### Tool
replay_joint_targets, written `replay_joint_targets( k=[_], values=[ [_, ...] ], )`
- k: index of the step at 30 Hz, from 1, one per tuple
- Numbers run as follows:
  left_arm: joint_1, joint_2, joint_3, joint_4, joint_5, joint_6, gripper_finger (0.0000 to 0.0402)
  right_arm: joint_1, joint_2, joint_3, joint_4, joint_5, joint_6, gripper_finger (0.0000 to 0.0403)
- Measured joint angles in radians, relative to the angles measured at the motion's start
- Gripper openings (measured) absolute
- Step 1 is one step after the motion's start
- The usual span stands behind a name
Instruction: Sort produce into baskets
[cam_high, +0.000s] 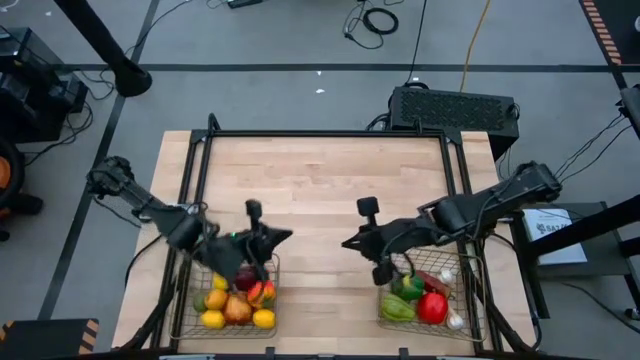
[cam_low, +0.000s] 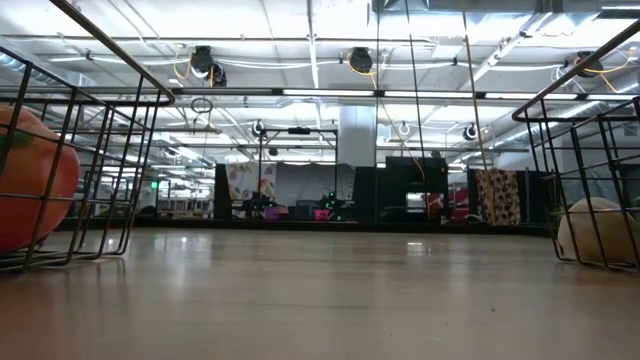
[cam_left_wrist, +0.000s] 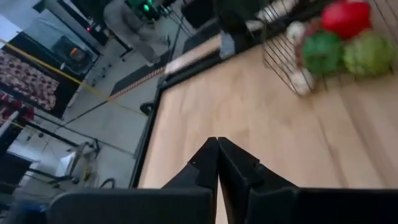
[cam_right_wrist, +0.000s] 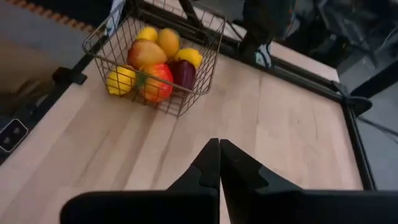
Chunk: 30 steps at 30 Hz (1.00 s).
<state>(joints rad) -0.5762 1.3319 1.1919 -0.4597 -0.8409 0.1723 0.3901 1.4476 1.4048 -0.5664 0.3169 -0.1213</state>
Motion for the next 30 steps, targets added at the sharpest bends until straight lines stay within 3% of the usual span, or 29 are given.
replay_joint_targets(
  k=[6,10,13,17,22,30],
  values=[
    [0.154,-0.098,-0.135,0.242,0.225,0.087,0.0019,-0.066,-0.201,-0.358,0.332,-0.056,-0.040,0.0001],
    [0.229,-0.179,-0.246,0.387,0.306,0.106,0.0020,-0.129,-0.326,-0.577,0.575,-0.176,-0.033,0.0001],
    [0.265,-0.226,-0.315,0.453,0.345,0.079,0.0020,-0.159,-0.390,-0.679,0.641,-0.177,0.000,0.0000],
    [0.277,-0.243,-0.354,0.459,0.364,0.019,0.0020,-0.204,-0.433,-0.716,0.530,-0.057,0.193,0.0000],
    [0.275,-0.241,-0.366,0.459,0.368,0.023,0.0020,-0.208,-0.405,-0.692,0.366,-0.096,0.472,0.0000],
    [0.275,-0.241,-0.365,0.513,0.368,0.179,0.0020,-0.168,-0.343,-0.546,-0.074,-0.110,0.623,0.0000]
  ],
)
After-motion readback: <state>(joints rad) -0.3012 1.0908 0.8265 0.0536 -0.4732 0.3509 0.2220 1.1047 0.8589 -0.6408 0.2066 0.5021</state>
